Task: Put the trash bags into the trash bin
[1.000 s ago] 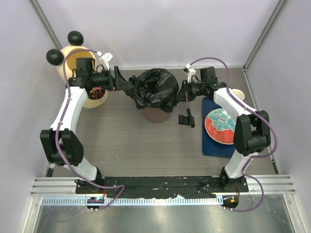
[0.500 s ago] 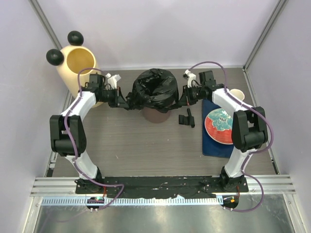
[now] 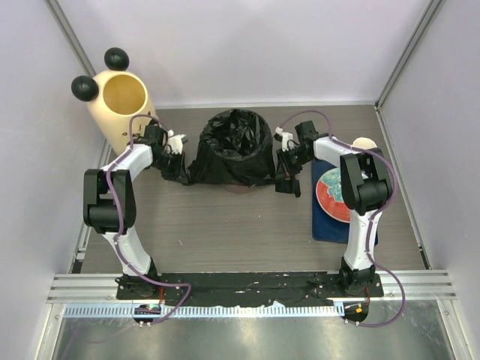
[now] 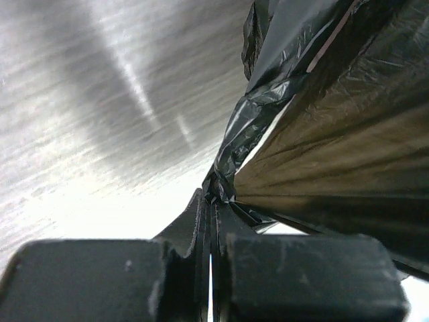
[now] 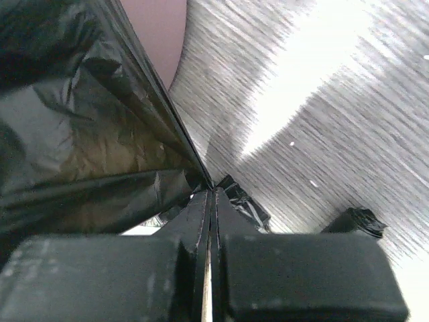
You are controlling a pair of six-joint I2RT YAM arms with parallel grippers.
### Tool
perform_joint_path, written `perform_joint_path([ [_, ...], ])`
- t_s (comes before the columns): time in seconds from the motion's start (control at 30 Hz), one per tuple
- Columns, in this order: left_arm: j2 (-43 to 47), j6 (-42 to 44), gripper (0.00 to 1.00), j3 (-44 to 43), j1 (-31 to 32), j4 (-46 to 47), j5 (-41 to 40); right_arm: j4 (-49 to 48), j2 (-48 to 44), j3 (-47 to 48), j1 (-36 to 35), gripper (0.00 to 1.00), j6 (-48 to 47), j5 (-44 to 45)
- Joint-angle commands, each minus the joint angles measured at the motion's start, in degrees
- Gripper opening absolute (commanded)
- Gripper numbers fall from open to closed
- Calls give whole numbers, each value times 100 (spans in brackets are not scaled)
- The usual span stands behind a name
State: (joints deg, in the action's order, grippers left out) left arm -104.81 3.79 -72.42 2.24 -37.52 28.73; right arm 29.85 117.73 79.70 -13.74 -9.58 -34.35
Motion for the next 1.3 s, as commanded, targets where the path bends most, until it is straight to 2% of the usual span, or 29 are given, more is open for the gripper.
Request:
perform_joint_path([
  [0.0, 391, 552, 0, 377, -127, -572, -842, 531, -110, 117, -85, 1, -456, 139],
  [0.13, 769, 868, 0, 641, -198, -599, -782, 540, -549, -323, -103, 1, -439, -386],
  [0.23, 892, 992, 0, 528, -198, -485, -763, 531, -839, -437, -138, 1, -439, -608],
  [0.27, 901, 1114, 10, 449, -198, -528, -746, 548, -909, -438, -147, 1, -456, -643],
  [0.3, 910, 1176, 20, 231, -198, -589, -694, 557, -1023, -438, -138, 8, -491, -626],
  [0.33, 936, 1307, 31, 124, -206, -808, -589, 627, -1068, -386, -129, 16, -553, -565],
  [0.37, 1067, 1491, 48, 19, -198, -923, -344, 689, -1129, -342, -94, 35, -623, -547],
  [0.43, 1339, 1738, 61, -149, -198, -1151, -19, 759, -1375, -228, 55, 50, -798, -538],
  [0.47, 1497, 1817, 86, -167, -363, -1170, 88, 760, -1471, -201, 99, 58, -869, -512],
  [0.53, 2025, 2011, 99, -176, -408, -1179, 202, 786, -1839, -166, 204, 64, -1114, -485],
  [0.6, 2498, 2029, 100, -211, -470, -1170, 326, 821, -2122, -157, 222, 69, -1282, -511],
  [0.67, 2772, 1915, 100, -289, -479, -1091, 387, 839, -2508, -139, 231, 70, -1484, -503],
  [0.7, 2991, 1610, 100, -360, -479, -1039, 396, 830, -2623, -113, 231, 72, -1563, -511],
  [0.8, 3282, 1396, 100, -369, -479, -696, 658, 384, -3141, -156, 240, 83, -1451, -529],
  [0.83, 3422, 1701, 100, -317, -488, -678, 1217, -10, -3255, -270, 240, 91, -1398, -607],
  [0.87, 3493, 1895, 100, -203, -479, -565, 1414, -127, -3422, -332, 240, 93, -1414, -747],
  [0.93, 3556, 2141, 100, 0, -435, -405, 1330, -129, -3485, -411, 249, 98, -2237, -1308],
  [0.97, 3495, 2448, 100, -9, -426, -536, 1380, -24, -3381, -359, 127, 98, -2528, -1329],
  [1.0, 3398, 2877, 100, -183, -426, -1207, 1494, 143, -3293, -263, 21, 98, -3035, -1268],
  [1.03, 3110, 3839, 100, -315, -426, -1579, 1782, 501, -3153, 25, -67, 97, -3215, -1215],
  [1.1, 2889, 4399, 100, -492, -435, -2056, 2012, 837, -2766, 430, -156, 97, -3453, -1424],
  [1.17, 2730, 4822, 100, -414, -435, -1997, 2469, 961, -2563, 625, -182, 96, -3541, -1757],
  [1.27, 2520, 4797, 100, -299, -418, -1303, 2969, 1137, -2264, 827, -208, 95, -3936, -1961],
])
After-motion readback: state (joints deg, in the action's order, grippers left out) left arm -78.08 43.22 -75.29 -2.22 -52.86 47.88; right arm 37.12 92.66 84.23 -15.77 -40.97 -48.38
